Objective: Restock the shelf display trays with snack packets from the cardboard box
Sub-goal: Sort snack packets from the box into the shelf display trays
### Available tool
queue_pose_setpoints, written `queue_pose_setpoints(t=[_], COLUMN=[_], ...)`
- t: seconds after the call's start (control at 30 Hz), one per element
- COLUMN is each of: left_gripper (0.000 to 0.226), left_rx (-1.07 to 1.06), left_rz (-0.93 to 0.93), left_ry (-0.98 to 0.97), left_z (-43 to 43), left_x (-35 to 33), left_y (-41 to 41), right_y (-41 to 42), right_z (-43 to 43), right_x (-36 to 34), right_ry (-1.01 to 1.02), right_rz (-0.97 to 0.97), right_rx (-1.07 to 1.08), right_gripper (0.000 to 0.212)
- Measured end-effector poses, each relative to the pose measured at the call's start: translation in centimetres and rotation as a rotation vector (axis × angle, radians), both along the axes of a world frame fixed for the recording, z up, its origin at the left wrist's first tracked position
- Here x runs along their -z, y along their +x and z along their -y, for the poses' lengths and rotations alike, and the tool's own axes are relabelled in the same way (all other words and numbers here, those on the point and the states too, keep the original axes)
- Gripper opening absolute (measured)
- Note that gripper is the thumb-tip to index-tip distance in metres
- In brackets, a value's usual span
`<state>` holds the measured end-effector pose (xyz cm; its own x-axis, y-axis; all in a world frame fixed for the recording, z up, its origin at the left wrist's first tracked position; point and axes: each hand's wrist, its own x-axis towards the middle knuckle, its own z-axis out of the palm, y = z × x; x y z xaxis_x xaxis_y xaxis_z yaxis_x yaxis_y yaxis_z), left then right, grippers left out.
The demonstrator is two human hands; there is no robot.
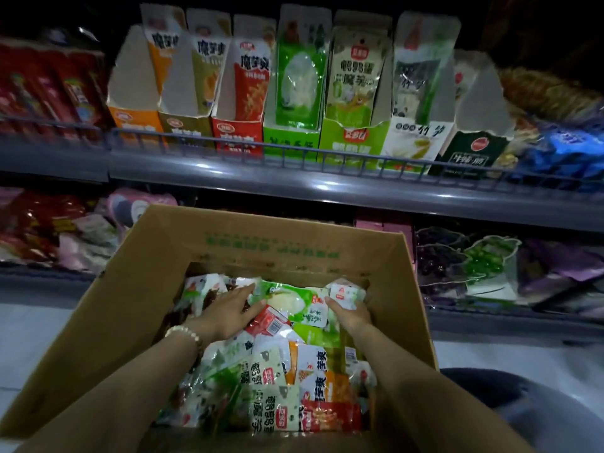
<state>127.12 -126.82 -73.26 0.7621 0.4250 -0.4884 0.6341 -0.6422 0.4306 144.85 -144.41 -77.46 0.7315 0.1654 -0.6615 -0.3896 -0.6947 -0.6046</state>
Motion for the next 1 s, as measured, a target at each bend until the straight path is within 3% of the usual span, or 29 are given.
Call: queue_pose_setpoints(t=[0.17,0.3,0.4,0.5,0.57,0.7,0.77,1.0], left_gripper=[0.077,0.072,0.068,0.082,0.096,0.072,0.068,0.082], left_rx=[-0.020,-0.053,-0.073,-0.031,-0.029,-0.072,-0.095,-0.140], left_rz=[-0.043,-0.048,-0.051,-0.063,-0.061,-0.067,-0.049,0.119], left_ry=[-0.065,-0.063,-0.022,-0.028,-0.044,-0.056,-0.084,-0.116], left_z=[-0.5,-0.2,-0.3,-0.7,-0.9,-0.2,0.1,1.1], left_x=[3.7,5.5,5.9,7.0,7.5,7.1,6.6,1.4], left_y=[2.0,3.0,3.6,3.4,3.3,3.8,3.9,3.5], right_y=[-0.1,-0.6,-1.1,-0.9,-0.8,-1.1,-1.7,-2.1], right_z=[-0.7,-0.5,-1.0,-1.5,-1.6,-1.8,-2.1,-2.3], right_x=[2.6,3.6,3.8,3.9,4.4,5.3,3.9,-1.9], right_ry=[0.001,-0.125,-0.033,-0.041,-0.035,-0.003,0.021,0.248], right_rz=[-0.066,0.167,0.228,0.227,0.196,0.221,0.228,0.202], right_rx=[0.028,-0.261,-0.166,0.074,0.085,0.056,0.063,-0.127], right_gripper=[0.119,0.086,0.070,0.095,0.103,0.077,0.054,0.031])
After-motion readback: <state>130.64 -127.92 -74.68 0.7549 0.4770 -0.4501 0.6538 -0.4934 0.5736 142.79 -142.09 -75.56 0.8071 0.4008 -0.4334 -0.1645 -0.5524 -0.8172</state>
